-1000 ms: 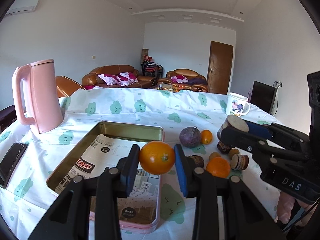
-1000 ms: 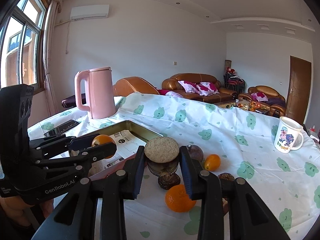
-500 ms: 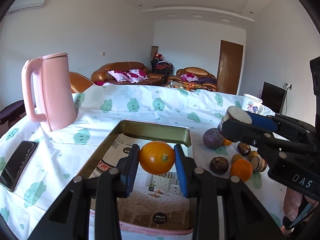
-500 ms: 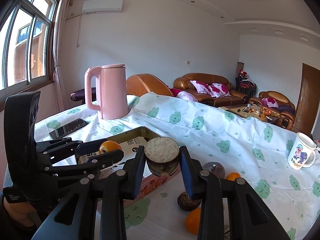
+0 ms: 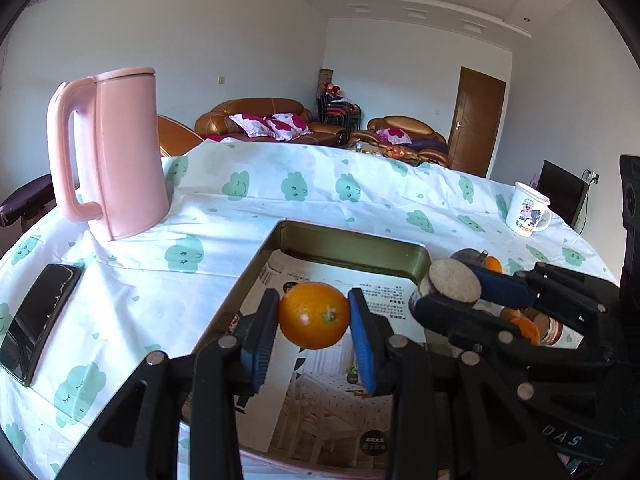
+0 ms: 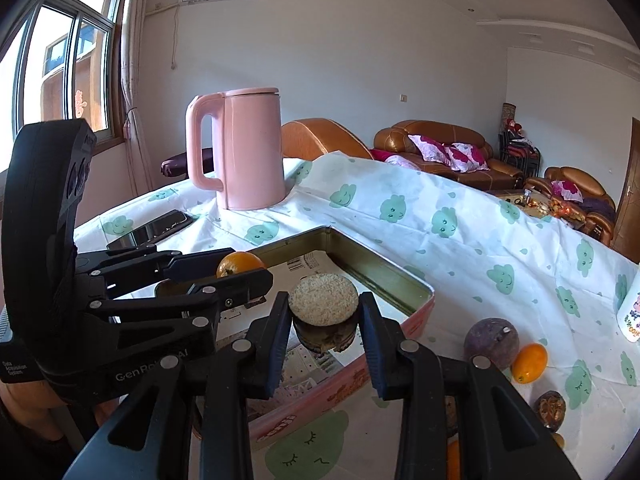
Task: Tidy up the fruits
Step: 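Carry the orange and cake over the pink tin box with both tools, then release the orange with the left tool while the right tool releases the cake into the tin, then grasp a large orange with the left tool while the right tool grasps another cylindrical cake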
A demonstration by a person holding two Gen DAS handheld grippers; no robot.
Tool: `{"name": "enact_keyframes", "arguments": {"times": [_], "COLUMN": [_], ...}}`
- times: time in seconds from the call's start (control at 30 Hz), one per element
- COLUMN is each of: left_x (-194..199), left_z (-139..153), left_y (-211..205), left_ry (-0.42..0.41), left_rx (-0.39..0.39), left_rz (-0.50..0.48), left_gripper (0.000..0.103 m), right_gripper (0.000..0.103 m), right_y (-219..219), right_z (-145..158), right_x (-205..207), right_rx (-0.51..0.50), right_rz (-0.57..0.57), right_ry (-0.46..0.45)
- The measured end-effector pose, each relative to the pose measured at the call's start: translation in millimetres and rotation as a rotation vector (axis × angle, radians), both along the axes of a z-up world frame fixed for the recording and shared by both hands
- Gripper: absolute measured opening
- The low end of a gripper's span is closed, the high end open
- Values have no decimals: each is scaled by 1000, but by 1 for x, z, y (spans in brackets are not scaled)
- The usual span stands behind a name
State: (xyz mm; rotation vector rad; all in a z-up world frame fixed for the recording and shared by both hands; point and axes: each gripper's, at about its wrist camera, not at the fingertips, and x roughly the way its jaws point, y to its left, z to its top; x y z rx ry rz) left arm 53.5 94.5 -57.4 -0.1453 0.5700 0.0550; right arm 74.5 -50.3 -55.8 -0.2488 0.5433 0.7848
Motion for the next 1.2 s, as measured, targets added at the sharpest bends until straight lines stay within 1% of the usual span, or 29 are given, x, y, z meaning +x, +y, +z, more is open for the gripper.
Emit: {"name": "enact_keyframes", "arguments": {"times": [0.1,0.3,0.43,0.47,0.5,0.53,0.57,0.63,0.73,0.8,0.83,0.93,1.0,1.1,1.2], "left_x": [5,12,12,10,9,7,4,-3,-10,-12,-12,-11,-7,-1,3], "left_z": [-4,-8,-7,-6,-5,-3,-1,4,10,14,15,18,16,10,4], "left_y": [6,14,11,9,8,8,7,4,-9,-23,-32,-64,-85,-113,-132], "left_ry": [28,60,57,48,38,23,8,-28,-62,-78,-81,-93,-83,-53,-26], "left_rx": [-10,-12,17,26,35,40,45,44,40,40,42,55,64,78,95], "left_rz": [4,27,45,45,45,53,66,66,36,6,-17,-85,-136,-200,-241], "left_gripper": [36,37,40,45,48,57,69,78,78,79,82,86,87,87,87], "right_gripper": [36,36,37,42,53,56,57,58,60,66,67,69,69,69,69], "right_y": [10,21,22,21,19,15,9,-7,-47,-80,-96,-138,-156,-172,-173], "right_z": [-10,-16,-19,-18,-17,-15,-13,-8,-2,0,1,0,-4,-11,-17], "right_x": [5,15,16,15,14,12,9,2,-9,-13,-15,-13,-7,2,5], "right_rx": [-27,-63,-78,-78,-70,-62,-51,-36,-13,-4,0,-9,-14,-2,14], "right_rz": [5,5,0,-8,-17,-25,-28,-54,-126,-204,-249,-373,-430,-468,-445], "right_ry": [28,81,91,87,79,69,59,32,-10,-28,-35,-29,-5,49,95]}}
